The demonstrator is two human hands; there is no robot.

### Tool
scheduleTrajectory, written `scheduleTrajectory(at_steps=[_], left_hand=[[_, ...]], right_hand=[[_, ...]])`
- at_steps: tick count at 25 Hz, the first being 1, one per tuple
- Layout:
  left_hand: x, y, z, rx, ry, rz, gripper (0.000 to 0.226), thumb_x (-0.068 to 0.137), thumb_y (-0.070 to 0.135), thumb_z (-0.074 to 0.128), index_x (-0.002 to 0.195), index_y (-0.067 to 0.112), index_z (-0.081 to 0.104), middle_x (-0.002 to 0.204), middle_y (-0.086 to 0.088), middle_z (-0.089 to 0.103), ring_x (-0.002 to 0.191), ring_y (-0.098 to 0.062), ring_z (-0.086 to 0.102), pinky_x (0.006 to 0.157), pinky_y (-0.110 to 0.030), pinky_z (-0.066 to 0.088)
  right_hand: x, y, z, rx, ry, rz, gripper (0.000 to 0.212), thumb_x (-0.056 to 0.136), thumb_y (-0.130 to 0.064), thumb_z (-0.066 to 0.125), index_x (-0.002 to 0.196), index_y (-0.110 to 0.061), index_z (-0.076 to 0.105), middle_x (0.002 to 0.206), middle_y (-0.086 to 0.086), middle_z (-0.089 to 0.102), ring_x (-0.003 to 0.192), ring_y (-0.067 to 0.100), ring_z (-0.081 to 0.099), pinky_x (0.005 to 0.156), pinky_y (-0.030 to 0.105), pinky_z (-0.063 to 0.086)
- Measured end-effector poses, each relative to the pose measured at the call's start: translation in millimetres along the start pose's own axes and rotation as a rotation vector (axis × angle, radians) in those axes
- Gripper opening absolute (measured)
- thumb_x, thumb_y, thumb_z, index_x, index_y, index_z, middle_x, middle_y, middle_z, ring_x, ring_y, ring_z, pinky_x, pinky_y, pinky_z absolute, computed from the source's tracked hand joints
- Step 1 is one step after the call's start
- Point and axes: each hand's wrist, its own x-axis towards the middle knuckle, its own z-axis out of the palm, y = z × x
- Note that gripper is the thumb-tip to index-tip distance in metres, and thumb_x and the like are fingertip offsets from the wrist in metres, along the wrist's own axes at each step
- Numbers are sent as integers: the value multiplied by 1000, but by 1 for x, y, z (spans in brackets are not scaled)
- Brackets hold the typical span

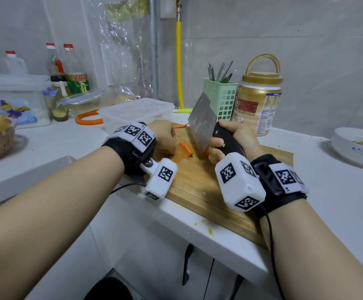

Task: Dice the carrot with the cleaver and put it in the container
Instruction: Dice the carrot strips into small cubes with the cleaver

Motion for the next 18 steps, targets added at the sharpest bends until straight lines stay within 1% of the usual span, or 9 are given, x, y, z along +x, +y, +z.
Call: scheduleTrajectory(at_steps=[3,5,8,9,11,13,15,17,18], left_hand=[[9,3,4,-37,69,9,18,81,13,75,98,9,75,105,-5,73,104,-19,63,91,-31,52],[17,4,6,-64,121,-4,17,82,12,73,99,8,76,104,-6,73,103,-19,64,87,-29,50],[23,7,5,-70,147,3,11,83,11,69,90,5,74,91,-8,69,91,-23,62,81,-32,49],[23,9,4,-82,144,17,9,83,16,70,85,7,71,83,-8,65,84,-23,59,78,-32,48],[22,15,4,-95,108,21,27,81,35,74,78,11,61,75,-5,61,75,-20,54,75,-33,46],[18,19,7,-71,46,-25,42,77,52,74,77,14,56,75,-1,58,74,-16,53,68,-30,41],[16,19,9,-49,-4,-53,42,74,52,77,77,17,55,75,0,56,72,-13,52,63,-27,37],[13,15,10,-43,-30,-35,35,75,43,79,74,16,56,71,0,56,66,-12,50,57,-26,37],[11,11,9,-36,-41,-15,31,76,38,78,74,14,58,70,-1,57,64,-13,51,57,-25,38]], right_hand=[[0,-1,-1,-7,6,-1,31,99,-35,37,80,-14,47,45,2,38,32,18,33,45,22,26],[1,-2,-2,2,13,1,31,99,-35,37,79,-13,48,45,2,38,32,18,33,43,20,27],[2,-1,-2,11,19,8,32,99,-35,37,79,-12,47,45,3,38,31,19,34,41,17,29],[2,-1,-2,13,15,8,32,99,-35,38,78,-12,46,45,3,38,31,19,35,41,17,29],[3,-2,-3,6,8,7,32,99,-35,37,79,-12,48,45,3,38,31,19,34,43,19,27],[3,-2,-3,3,7,13,30,99,-36,38,85,-12,49,45,3,38,32,18,33,41,18,27],[4,-1,-5,10,2,12,26,98,-36,38,91,-13,47,46,3,38,32,18,34,39,17,29],[4,0,-6,19,-7,14,24,98,-35,38,91,-14,46,46,3,38,31,18,34,39,16,29],[3,0,-5,19,-11,15,24,98,-35,38,90,-14,46,46,3,38,31,18,34,39,16,28]])
